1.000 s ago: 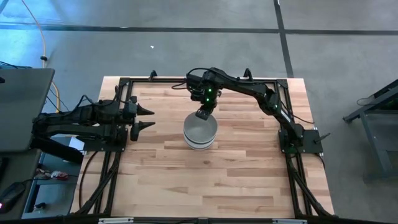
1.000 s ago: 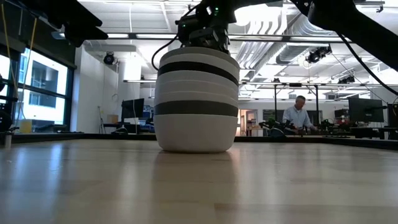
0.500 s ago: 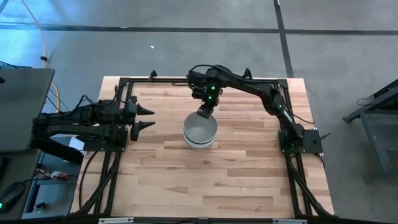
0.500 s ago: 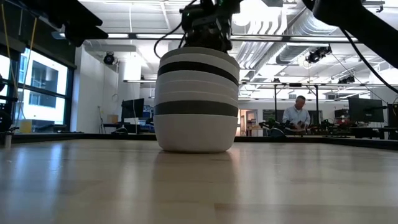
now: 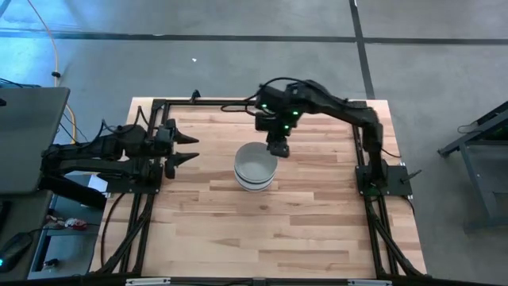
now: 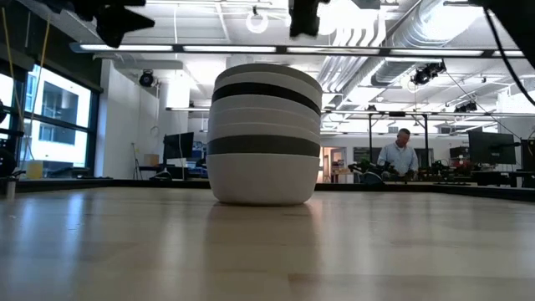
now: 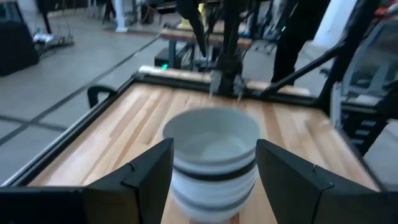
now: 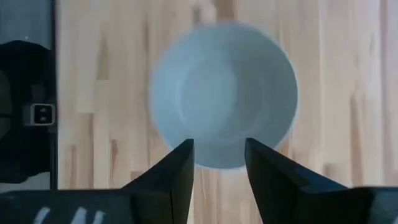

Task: Nest bowls inside each other
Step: Return to Home Position

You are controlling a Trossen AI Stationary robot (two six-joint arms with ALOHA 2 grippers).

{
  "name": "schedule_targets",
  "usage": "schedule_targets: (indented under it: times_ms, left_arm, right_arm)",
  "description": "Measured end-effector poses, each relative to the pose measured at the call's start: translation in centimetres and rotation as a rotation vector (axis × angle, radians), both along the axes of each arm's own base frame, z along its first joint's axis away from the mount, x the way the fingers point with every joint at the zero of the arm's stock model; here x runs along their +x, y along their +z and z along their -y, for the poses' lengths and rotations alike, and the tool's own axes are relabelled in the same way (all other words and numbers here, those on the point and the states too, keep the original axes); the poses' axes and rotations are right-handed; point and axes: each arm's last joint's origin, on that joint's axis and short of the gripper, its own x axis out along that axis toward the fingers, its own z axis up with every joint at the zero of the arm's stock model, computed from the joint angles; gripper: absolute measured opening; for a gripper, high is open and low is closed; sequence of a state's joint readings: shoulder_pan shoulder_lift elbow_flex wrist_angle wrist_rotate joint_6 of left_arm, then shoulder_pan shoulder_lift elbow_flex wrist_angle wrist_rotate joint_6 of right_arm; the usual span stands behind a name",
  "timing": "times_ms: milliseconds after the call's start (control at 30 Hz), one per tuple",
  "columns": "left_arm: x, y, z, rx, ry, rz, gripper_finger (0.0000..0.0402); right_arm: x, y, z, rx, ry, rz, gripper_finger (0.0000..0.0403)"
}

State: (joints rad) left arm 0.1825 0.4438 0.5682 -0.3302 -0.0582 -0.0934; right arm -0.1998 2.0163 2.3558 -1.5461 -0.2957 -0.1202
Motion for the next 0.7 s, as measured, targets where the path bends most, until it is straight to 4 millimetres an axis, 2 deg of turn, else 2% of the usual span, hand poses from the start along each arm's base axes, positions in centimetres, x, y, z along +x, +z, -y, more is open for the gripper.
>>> schedule_targets:
  times_ms: [133, 333, 500, 700]
  left_arm:
    - [0.1, 0.7, 0.1, 0.024, -0.047, 0.073, 0.0216]
    - [0.1, 1.4, 0.3, 0.058, -0.100, 0.142, 0.0216]
    - [-0.2, 1.9, 0.3, 0.113, -0.109, 0.180, 0.0216]
    - [-1.1, 2.3, 0.6, 0.137, -0.152, 0.229, 0.0216]
  right_arm:
    - [-2.0, 3.7, -2.2, -0.053, 0.090, 0.184, 0.0136]
    - [-6.1, 8.7, -5.1, -0.095, 0.179, 0.410, 0.0136]
    - [-9.5, 11.3, -6.6, -0.143, 0.216, 0.516, 0.0136]
    - [-13.6, 13.3, -7.5, -0.185, 0.175, 0.570, 0.0136]
